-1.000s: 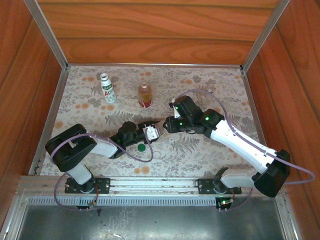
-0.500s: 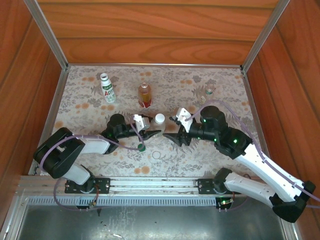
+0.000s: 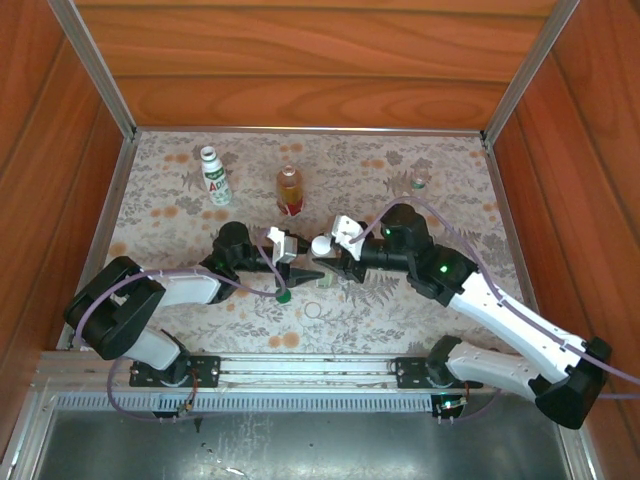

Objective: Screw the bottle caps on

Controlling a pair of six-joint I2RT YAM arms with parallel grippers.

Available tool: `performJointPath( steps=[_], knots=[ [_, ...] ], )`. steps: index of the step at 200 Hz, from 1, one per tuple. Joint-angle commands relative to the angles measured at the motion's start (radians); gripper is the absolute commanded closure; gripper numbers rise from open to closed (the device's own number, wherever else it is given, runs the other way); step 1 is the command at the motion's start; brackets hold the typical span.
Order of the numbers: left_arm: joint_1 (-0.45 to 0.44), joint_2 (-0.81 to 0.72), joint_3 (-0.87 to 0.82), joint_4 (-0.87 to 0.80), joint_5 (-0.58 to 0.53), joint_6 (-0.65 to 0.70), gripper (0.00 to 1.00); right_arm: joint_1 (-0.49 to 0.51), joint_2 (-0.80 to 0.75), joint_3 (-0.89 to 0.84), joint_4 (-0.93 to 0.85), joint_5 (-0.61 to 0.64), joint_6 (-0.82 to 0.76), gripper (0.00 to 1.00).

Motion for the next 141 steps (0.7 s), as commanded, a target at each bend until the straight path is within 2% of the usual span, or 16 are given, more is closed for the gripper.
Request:
performJointPath(
  steps=[1,12,30,48,68,88,104,141],
  knots=[
    [0.012,0.008,0.031,0.003,0.038,-0.009,0.43,0.0,0.011,0.016,0.025,-0.023,-0.005,0.63],
    [0.015,0.005,0.033,0.002,0.036,-0.008,0.43,-0.004,0.014,0.015,0.023,-0.022,-0.005,0.7],
    [0.021,0.006,0.031,0.002,0.029,-0.008,0.42,-0.006,0.008,0.009,0.024,-0.019,-0.007,0.71],
    [0.023,0.011,0.03,0.002,-0.012,-0.021,0.33,-0.007,0.001,0.008,0.016,0.014,0.015,0.72],
    [0.034,0.017,0.03,0.002,-0.111,-0.097,0.14,-0.016,-0.005,-0.009,0.047,0.122,0.092,0.79],
    [0.041,0.004,0.011,0.002,-0.241,-0.128,0.0,-0.029,-0.004,-0.053,0.136,0.316,0.195,0.84],
    [0.039,-0.015,-0.008,0.002,-0.355,-0.131,0.0,-0.046,0.011,-0.078,0.21,0.462,0.264,0.89],
    [-0.004,-0.056,-0.066,0.002,-0.708,-0.079,0.0,-0.11,0.128,-0.087,0.403,0.633,0.353,0.89]
  ],
)
